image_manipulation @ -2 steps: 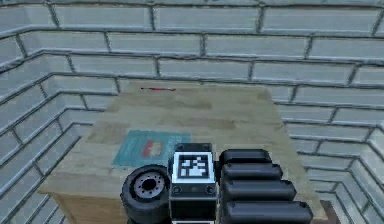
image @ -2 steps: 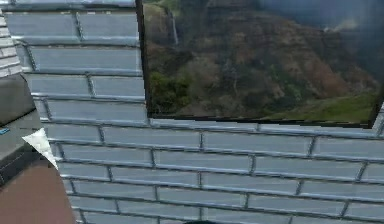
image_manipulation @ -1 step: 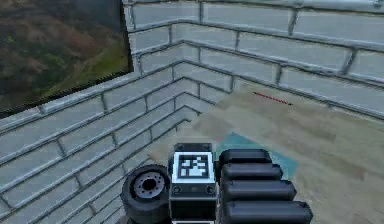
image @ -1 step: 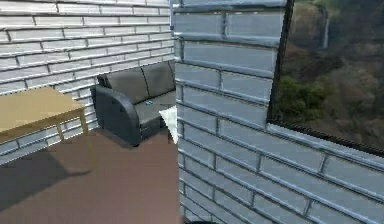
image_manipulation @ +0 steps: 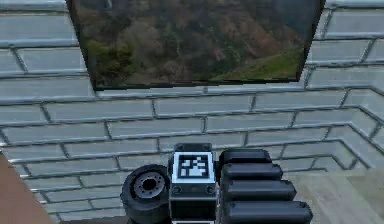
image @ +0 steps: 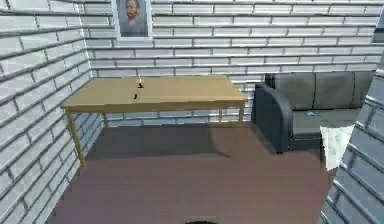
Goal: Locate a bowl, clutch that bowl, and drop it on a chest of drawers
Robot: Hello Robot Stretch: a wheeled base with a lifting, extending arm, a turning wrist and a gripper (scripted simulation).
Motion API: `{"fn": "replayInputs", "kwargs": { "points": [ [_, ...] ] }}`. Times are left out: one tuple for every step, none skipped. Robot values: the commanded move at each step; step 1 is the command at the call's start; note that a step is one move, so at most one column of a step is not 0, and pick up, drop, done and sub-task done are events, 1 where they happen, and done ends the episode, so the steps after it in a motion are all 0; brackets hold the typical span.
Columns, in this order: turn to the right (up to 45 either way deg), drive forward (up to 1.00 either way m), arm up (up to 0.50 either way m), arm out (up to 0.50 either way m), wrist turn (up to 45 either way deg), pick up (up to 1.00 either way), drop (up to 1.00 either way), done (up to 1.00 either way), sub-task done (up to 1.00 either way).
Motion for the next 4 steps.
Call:
{"fn": "replayInputs", "kwargs": {
  "points": [
    [-45.0, 0.0, 0.0, 0.0, 0.0, 0.0, 0.0, 0.0, 0.0],
    [-45.0, 0.0, 0.0, 0.0, 0.0, 0.0, 0.0, 0.0, 0.0],
    [-21.0, 0.0, 0.0, 0.0, 0.0, 0.0, 0.0, 0.0, 0.0],
    [0.0, 0.35, 0.0, 0.0, 0.0, 0.0, 0.0, 0.0, 0.0]
  ]
}}
